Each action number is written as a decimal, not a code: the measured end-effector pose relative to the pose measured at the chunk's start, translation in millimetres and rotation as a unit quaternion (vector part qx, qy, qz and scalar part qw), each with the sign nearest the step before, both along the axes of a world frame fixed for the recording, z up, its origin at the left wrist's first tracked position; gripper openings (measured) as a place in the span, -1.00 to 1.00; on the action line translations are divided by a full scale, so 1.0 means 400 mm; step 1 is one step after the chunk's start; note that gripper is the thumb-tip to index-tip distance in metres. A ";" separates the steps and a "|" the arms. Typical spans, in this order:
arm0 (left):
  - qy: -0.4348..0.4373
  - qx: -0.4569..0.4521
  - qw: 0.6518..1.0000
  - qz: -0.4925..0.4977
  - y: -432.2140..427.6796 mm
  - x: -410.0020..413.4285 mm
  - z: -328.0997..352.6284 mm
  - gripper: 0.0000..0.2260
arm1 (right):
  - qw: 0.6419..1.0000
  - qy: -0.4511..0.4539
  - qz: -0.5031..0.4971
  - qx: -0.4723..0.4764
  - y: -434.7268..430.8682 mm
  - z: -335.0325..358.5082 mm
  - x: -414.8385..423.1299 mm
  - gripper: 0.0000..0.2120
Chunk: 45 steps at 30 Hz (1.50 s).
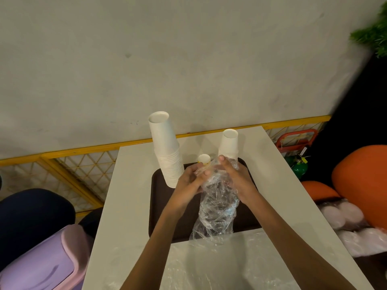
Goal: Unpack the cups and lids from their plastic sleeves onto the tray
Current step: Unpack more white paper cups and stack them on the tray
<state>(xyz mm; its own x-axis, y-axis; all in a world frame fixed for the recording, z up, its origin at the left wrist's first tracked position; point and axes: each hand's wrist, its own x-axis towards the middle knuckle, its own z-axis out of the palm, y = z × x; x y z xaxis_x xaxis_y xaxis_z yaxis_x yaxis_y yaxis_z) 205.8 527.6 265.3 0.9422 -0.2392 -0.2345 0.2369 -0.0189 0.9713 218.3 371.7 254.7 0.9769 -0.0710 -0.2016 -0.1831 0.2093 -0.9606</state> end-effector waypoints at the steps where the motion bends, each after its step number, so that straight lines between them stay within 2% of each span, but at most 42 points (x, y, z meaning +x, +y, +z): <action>1: -0.010 -0.003 1.000 0.008 -0.009 -0.005 0.005 -0.47 | 1.000 -0.010 -0.001 0.000 -0.003 0.008 -0.007 -0.57; 3: -0.035 -0.014 0.998 0.057 -0.023 -0.012 0.011 -0.73 | 1.000 -0.022 0.001 -0.013 -0.009 0.016 -0.015 -0.53; 5: -0.057 -0.022 0.992 0.108 -0.031 -0.017 0.016 -0.94 | 0.999 -0.035 0.020 -0.018 -0.016 0.021 -0.027 -0.33; 6: -0.062 -0.028 0.989 0.129 -0.032 -0.017 0.015 -0.95 | 0.998 -0.040 0.036 -0.015 -0.021 0.019 -0.031 -0.23; 8: -0.063 -0.036 0.983 0.171 -0.034 -0.021 0.016 -0.97 | 0.997 -0.039 0.060 -0.026 -0.025 0.013 -0.047 -0.18; 13: -0.102 -0.015 0.975 0.199 -0.046 -0.035 0.016 -0.92 | 0.994 -0.051 0.022 -0.098 -0.009 -0.017 -0.105 -0.44; 17: -0.139 0.024 0.969 0.202 -0.014 -0.011 0.022 -0.87 | 0.984 -0.089 -0.029 -0.150 -0.017 -0.016 -0.131 -0.75; 20: -0.173 0.048 0.961 0.209 0.013 0.011 0.050 -0.86 | 0.982 -0.118 -0.039 -0.143 -0.032 -0.012 -0.142 -0.87; 22: -0.186 0.020 0.954 0.236 0.020 0.015 0.080 -0.83 | 0.983 -0.130 -0.049 -0.123 -0.041 -0.006 -0.153 -0.94; 24: -0.171 -0.005 0.951 0.258 0.025 0.012 0.098 -0.85 | 0.983 -0.136 -0.056 -0.107 -0.042 -0.003 -0.158 -0.92; 26: -0.118 0.005 0.972 0.202 0.024 -0.012 0.108 -0.98 | 0.982 -0.142 -0.064 -0.103 -0.045 -0.001 -0.164 -0.92; 29: -0.030 0.068 0.997 0.032 0.017 -0.044 0.099 -0.64 | 0.982 -0.147 -0.063 -0.104 -0.047 -0.001 -0.171 -0.94; 30: -0.023 0.089 0.996 0.012 0.014 -0.049 0.097 -0.63 | 0.981 -0.147 -0.060 -0.107 -0.047 -0.002 -0.173 -0.92; 33: -0.056 0.082 0.994 0.052 0.012 -0.043 0.096 -0.89 | 0.982 -0.143 -0.059 -0.112 -0.049 -0.004 -0.177 -0.87; 35: -0.076 0.062 0.991 0.094 0.021 -0.027 0.100 -0.96 | 0.983 -0.139 -0.065 -0.102 -0.051 -0.004 -0.179 -0.85; 37: -0.109 0.078 0.980 0.144 0.031 -0.004 0.103 -0.88 | 0.983 -0.137 -0.069 -0.101 -0.052 -0.004 -0.184 -0.88; 39: -0.142 0.129 0.968 0.163 0.032 0.018 0.109 -0.94 | 0.984 -0.130 -0.072 -0.100 -0.052 -0.006 -0.189 -0.90; 40: -0.147 0.157 0.966 0.141 0.027 0.020 0.120 -0.90 | 0.985 -0.126 -0.073 -0.097 -0.051 -0.007 -0.190 -0.90; 43: -0.121 0.233 0.964 -0.029 -0.007 0.013 0.145 -0.38 | 0.986 -0.118 -0.076 -0.092 -0.046 -0.013 -0.195 -0.88; 44: -0.113 0.256 0.957 -0.084 -0.022 0.004 0.155 -0.29 | 0.986 -0.116 -0.075 -0.093 -0.044 -0.017 -0.198 -0.88; 45: -0.109 0.273 0.948 -0.124 -0.035 -0.004 0.157 -0.27 | 0.986 -0.115 -0.073 -0.096 -0.042 -0.021 -0.204 -0.89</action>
<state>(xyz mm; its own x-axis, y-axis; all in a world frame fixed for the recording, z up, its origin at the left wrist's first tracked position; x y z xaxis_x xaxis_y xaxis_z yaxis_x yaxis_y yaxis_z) 204.2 513.4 328.1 0.9130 -0.3592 -0.1933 -0.0460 -0.5616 0.8261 136.9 355.1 246.3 0.9718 -0.2297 0.0539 0.0619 0.0278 -0.9977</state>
